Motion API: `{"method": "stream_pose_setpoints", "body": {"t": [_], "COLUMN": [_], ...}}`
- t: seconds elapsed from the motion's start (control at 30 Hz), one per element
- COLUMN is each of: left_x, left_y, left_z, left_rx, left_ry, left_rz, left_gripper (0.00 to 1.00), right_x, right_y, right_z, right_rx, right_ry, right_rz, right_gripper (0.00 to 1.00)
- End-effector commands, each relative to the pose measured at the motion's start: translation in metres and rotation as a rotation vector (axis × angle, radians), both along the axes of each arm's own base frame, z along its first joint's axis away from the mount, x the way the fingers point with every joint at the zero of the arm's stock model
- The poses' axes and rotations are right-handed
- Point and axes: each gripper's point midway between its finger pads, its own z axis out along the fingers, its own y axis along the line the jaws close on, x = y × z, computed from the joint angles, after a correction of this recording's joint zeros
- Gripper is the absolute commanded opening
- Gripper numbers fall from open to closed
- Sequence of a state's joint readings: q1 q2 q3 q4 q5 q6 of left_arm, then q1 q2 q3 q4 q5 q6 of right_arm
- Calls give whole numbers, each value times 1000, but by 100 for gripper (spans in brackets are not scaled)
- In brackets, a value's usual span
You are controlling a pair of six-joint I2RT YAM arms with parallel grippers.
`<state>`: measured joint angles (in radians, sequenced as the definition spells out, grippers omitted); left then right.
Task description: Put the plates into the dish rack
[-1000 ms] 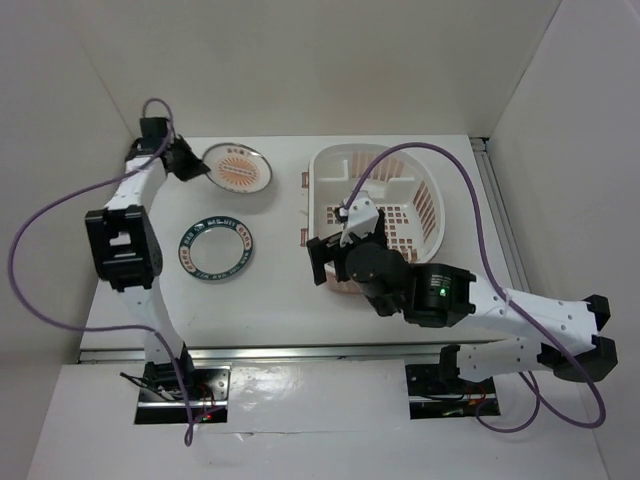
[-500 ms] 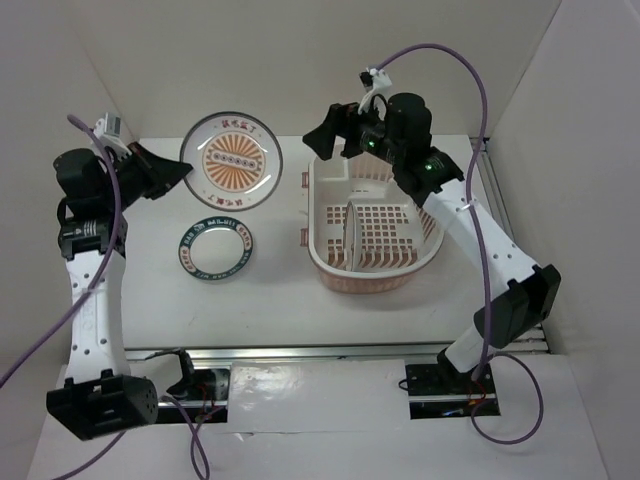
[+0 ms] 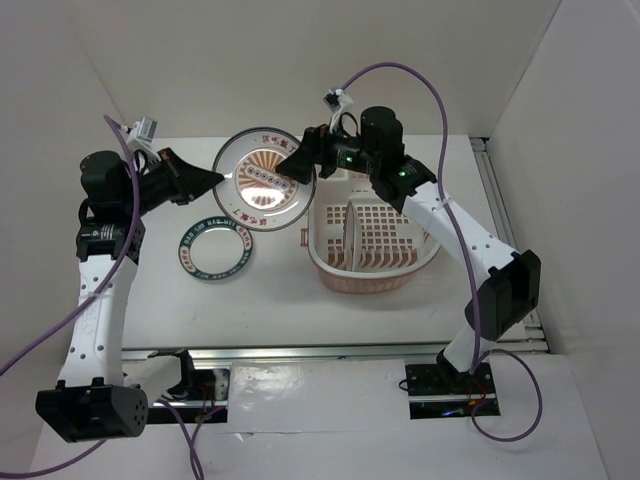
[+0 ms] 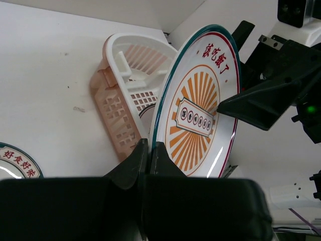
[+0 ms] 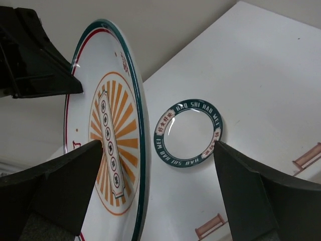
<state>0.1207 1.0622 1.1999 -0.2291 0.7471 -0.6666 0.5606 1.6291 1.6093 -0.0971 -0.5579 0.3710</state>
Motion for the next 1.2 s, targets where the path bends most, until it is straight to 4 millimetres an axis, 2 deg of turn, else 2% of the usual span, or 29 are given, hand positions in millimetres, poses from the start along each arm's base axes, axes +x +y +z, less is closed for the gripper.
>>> {"method": "stream_pose_setpoints", "body": {"t": [0.0,0.03,0.07,0.1,0.13,0.17,0.2,0.23,0.3,0.33,0.4,0.43,0.47,0.5,0.53,0.57,0.67,0.7,0.77,0.8,0.83,0.87,0.93,0.97,1.0,1.17], "left_x": [0,-2,-2,-1,-3,1,1,5,6,8,5,7,2,1,-6,-9,-18,-19,-22,-23,-23,-25,-26,-25,-26,-27], "left_y": [-5,-8,-10,-10,-14,-12,-14,-10,-9,-5,-1,5,7,10,10,12,15,17,17,17,17,17,16,20,22,24], "left_z": [28,28,21,24,24,18,16,11,8,-2,-4,-6,-16,-23,-24,-39,-53,-65,-73,-81,-81,-84,-86,-85,-88,-90], "left_rx": [-41,-40,-66,-64,-65,-68,-69,-55,-38,-27,19,40,66,82,98,117,147,162,170,179,179,179,184,192,203,207], "left_ry": [-107,-128,-104,-122,-122,-90,-80,-70,-57,-20,-18,-11,26,47,43,80,94,118,136,149,149,152,163,156,164,165], "left_rz": [-22,-32,-43,-43,-57,-42,-39,-10,9,37,56,94,105,118,126,135,147,150,146,142,142,142,143,170,175,186], "left_gripper": [0,0,0,0,0,3,20,44,100,100,100,100,100,100,100,100,100,100,100,100,100,100,100,100,100,100], "right_x": [-8,-8,-8,-5,-2,-3,-2,-2,-3,2,4,-2,4,1,-10,-12,-34,-39,-48,-54,-56,-61,-65,-67,-68,-65], "right_y": [2,2,2,2,1,-3,-4,-11,-20,-40,-65,-86,-115,-130,-151,-175,-214,-233,-251,-267,-275,-291,-303,-307,-310,-304], "right_z": [24,20,20,8,8,7,4,10,19,29,47,65,63,67,85,82,103,99,103,95,89,77,60,51,32,-9], "right_rx": [51,46,46,31,34,29,21,8,-11,-39,-69,-79,-131,-148,-138,-183,-195,-244,-267,-310,-344,-399,-468,-496,-551,-638], "right_ry": [-58,-51,-50,-29,-22,-16,-7,-11,-38,-56,-94,-141,-129,-139,-170,-160,-177,-164,-158,-134,-122,-80,-36,-13,19,67], "right_rz": [23,23,23,10,-12,-26,-40,-79,-116,-214,-336,-412,-563,-620,-691,-791,-915,-986,-1053,-1117,-1147,-1221,-1281,-1300,-1311,-1318], "right_gripper": [85,71,48,3,0,0,0,0,0,0,0,0,0,0,0,0,0,0,0,0,0,0,0,0,0,0]}}
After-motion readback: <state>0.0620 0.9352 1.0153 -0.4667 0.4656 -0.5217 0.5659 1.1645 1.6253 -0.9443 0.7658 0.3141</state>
